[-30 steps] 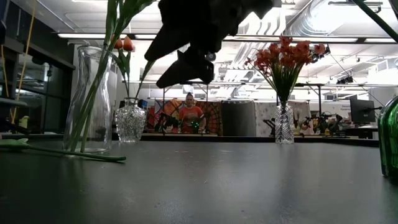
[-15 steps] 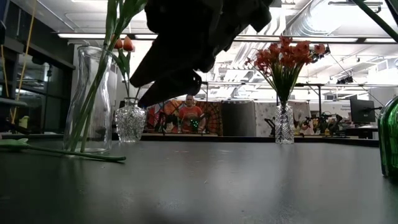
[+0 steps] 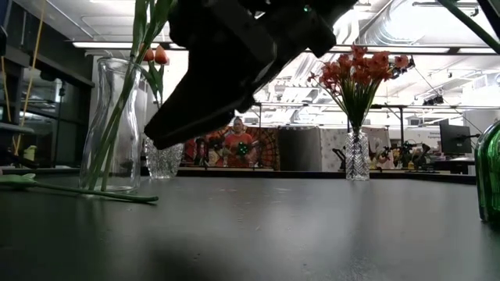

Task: Sort flowers into vase by color
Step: Put the dark red flower into the green vase

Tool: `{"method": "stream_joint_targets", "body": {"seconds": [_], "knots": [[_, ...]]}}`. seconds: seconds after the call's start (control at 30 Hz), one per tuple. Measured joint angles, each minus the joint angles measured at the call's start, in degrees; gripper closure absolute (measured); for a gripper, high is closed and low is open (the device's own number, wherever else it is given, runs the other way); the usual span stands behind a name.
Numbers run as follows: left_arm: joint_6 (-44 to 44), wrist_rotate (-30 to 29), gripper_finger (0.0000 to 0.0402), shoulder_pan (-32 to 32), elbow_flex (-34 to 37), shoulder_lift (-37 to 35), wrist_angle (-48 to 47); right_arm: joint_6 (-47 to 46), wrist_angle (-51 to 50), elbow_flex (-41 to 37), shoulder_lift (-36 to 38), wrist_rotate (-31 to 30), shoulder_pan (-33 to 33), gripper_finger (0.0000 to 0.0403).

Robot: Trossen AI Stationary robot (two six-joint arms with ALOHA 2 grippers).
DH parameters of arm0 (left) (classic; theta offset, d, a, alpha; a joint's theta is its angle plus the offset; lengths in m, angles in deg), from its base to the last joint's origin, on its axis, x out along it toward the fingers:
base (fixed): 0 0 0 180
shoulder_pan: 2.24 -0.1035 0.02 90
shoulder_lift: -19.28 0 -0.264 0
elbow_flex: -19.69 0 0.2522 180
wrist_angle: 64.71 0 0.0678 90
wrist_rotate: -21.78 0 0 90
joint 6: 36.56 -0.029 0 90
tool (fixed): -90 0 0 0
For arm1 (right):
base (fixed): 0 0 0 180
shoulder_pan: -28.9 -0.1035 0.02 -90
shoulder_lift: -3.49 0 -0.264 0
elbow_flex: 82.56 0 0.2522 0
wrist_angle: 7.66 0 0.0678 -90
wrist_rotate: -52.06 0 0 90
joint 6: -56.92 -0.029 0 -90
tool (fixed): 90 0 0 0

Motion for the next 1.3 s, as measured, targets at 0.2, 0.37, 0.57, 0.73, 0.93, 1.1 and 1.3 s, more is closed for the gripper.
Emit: {"method": "stream_joint_targets", "body": {"seconds": [0.2,0.37,0.57,0.73,0.93,1.1,1.3], "knots": [[-0.1,-0.1,0.0193,0.0,0.0,0.0,0.2,2.6,1.8,0.0,-1.7,-0.4,-0.2,0.0144],[-0.4,-0.1,0.0193,0.0,0.0,0.0,1.0,2.5,4.3,0.0,-3.3,-0.4,-0.7,0.0144],[-0.5,-0.2,0.0193,0.0,0.0,-0.3,1.5,2.2,5.3,0.1,-4.3,-1.8,-1.5,0.0144],[-0.5,-0.2,0.0193,0.0,0.0,-0.3,1.6,2.3,5.3,0.0,-4.6,-4.2,-2.2,0.0144],[-0.5,-0.3,0.0193,0.0,0.0,-0.3,1.6,2.2,5.2,0.0,-4.7,-4.7,-2.3,0.0144],[-0.5,-0.3,0.0193,0.0,0.0,-0.3,1.6,1.2,6.9,0.1,-4.7,-0.8,-1.8,0.0144],[-0.5,-0.4,0.0193,0.0,0.0,-0.3,1.6,4.8,6.0,0.1,-4.7,-3.0,-2.6,0.0144]]}}
